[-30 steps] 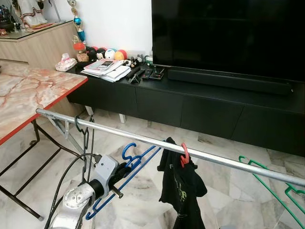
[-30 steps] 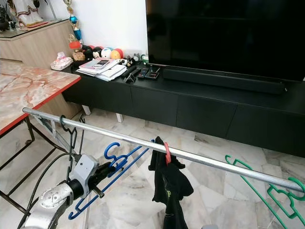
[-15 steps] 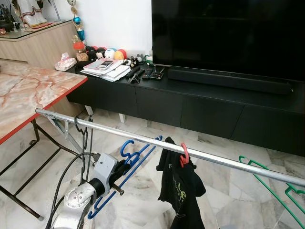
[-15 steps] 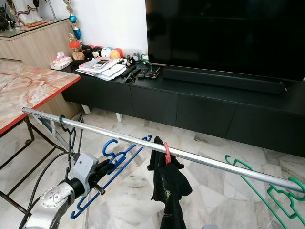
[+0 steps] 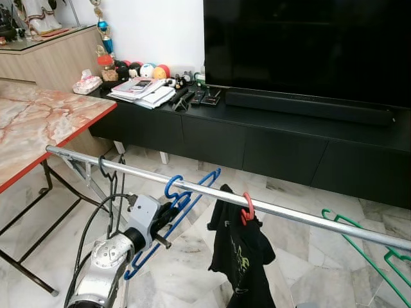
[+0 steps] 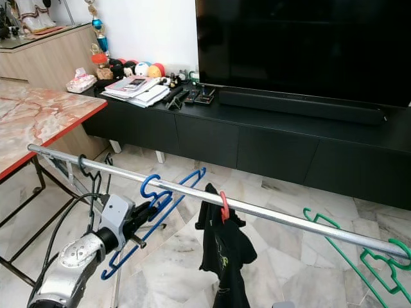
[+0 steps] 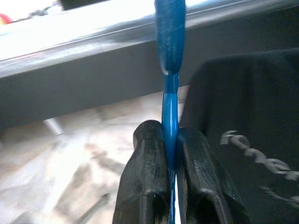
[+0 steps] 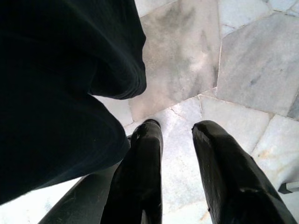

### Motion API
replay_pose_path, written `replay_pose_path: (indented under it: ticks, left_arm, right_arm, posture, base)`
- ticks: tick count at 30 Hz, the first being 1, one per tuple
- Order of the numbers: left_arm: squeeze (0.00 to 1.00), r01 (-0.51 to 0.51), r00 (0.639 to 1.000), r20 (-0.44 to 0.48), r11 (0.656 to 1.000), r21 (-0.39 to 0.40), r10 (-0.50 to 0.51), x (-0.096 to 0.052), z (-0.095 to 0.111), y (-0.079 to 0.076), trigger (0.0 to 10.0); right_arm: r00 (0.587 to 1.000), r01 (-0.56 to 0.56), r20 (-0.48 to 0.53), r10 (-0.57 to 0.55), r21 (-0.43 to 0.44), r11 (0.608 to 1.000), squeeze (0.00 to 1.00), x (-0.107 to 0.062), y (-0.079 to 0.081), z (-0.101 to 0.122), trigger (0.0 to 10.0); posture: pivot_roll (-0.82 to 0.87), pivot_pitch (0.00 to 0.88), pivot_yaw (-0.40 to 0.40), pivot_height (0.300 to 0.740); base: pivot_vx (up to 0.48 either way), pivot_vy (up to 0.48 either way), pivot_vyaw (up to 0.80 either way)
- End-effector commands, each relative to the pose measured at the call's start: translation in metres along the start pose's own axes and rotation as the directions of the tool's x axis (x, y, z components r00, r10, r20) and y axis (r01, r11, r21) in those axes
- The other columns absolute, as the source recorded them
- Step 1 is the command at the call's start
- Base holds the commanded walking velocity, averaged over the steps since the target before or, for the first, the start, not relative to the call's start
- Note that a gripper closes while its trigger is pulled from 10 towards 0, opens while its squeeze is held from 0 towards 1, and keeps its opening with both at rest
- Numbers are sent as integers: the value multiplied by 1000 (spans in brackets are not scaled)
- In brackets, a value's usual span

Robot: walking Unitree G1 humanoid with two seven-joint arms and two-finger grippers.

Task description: Hang hanger

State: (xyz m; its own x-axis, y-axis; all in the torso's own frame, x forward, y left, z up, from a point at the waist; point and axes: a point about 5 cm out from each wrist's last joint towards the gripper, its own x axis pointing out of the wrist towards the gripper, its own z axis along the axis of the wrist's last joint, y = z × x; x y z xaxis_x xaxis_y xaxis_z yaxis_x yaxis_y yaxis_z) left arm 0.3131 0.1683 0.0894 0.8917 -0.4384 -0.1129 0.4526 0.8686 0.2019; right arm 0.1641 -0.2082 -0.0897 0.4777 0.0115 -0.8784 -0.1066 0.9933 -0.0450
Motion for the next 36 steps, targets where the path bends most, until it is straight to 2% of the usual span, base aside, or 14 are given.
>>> replay_pose_path:
  ticks: [1, 5, 9, 15, 16, 17, 18, 23, 26, 30, 32, 36]
  left_arm:
    - [0, -37, 999, -19, 999, 29, 38, 1, 0, 6, 10000]
    - [0, -65, 996, -54, 998, 21, 66, 4, -4, 6, 10000]
    - [0, -104, 989, -98, 993, 47, 109, 6, -8, 8, 10000]
    - [0, -102, 972, -212, 995, 0, 99, 4, -27, 0, 10000]
    - [98, -109, 972, -213, 993, -39, 99, 3, -30, -2, 10000]
    - [98, -109, 972, -213, 993, -39, 99, 3, -30, -2, 10000]
    - [1000, -155, 975, -183, 979, -133, 130, 2, -28, -2, 10000]
    - [1000, -160, 983, -115, 968, -194, 140, -2, -21, -3, 10000]
    - [1000, -139, 989, -73, 974, -177, 128, -8, -13, -6, 10000]
    - [1000, -134, 991, -17, 973, -186, 133, -21, -4, -8, 10000]
    - [1000, -146, 987, 26, 963, -227, 156, -35, 3, -7, 10000]
    - [1000, -145, 985, 54, 957, -252, 163, -51, 8, -11, 10000]
  right_arm:
    - [1000, -6, 1, 6, -11, 1000, 0, 0, 1, 1, 10000]
    - [1000, -6, 1, 6, -10, 1000, 0, 0, 2, 1, 10000]
    - [1000, -6, 0, 6, -10, 1000, 0, 0, 2, 0, 10000]
    - [1000, -7, -1, 7, -12, 1000, 0, 0, 2, 0, 10000]
    - [1000, -8, -1, 8, -13, 1000, 0, 0, 2, 0, 10000]
    - [1000, -8, -1, 8, -13, 1000, 0, 0, 2, 0, 10000]
    - [1000, -9, -2, 9, -16, 1000, 0, 0, 2, 0, 10000]
    - [1000, -10, -2, 9, -20, 1000, 0, 0, 3, 0, 10000]
    - [1000, -10, -2, 10, -22, 1000, 0, 0, 3, 0, 10000]
    - [1000, -10, -2, 10, -23, 1000, 0, 0, 3, 0, 10000]
    - [1000, -11, -2, 11, -27, 1000, 0, 0, 3, 1, 10000]
    - [1000, -11, -2, 11, -30, 999, 0, 0, 2, 1, 10000]
  posture:
    - [52, 31, 31, 740]
    - [50, 33, 33, 740]
    - [50, 33, 34, 740]
    - [54, 34, 36, 740]
    - [51, 37, 37, 740]
    - [51, 37, 37, 740]
    - [51, 37, 38, 740]
    - [54, 39, 39, 740]
    - [56, 40, 42, 740]
    - [59, 41, 44, 740]
    - [59, 42, 45, 740]
    - [65, 42, 48, 740]
  base:
    - [0, 0, 0]
    - [0, 0, 0]
    - [0, 0, 0]
    - [0, 0, 0]
    - [0, 0, 0]
    - [0, 0, 0]
    - [0, 0, 0]
    - [0, 0, 0]
    - [0, 0, 0]
    - [0, 0, 0]
    - [0, 0, 0]
    - [0, 0, 0]
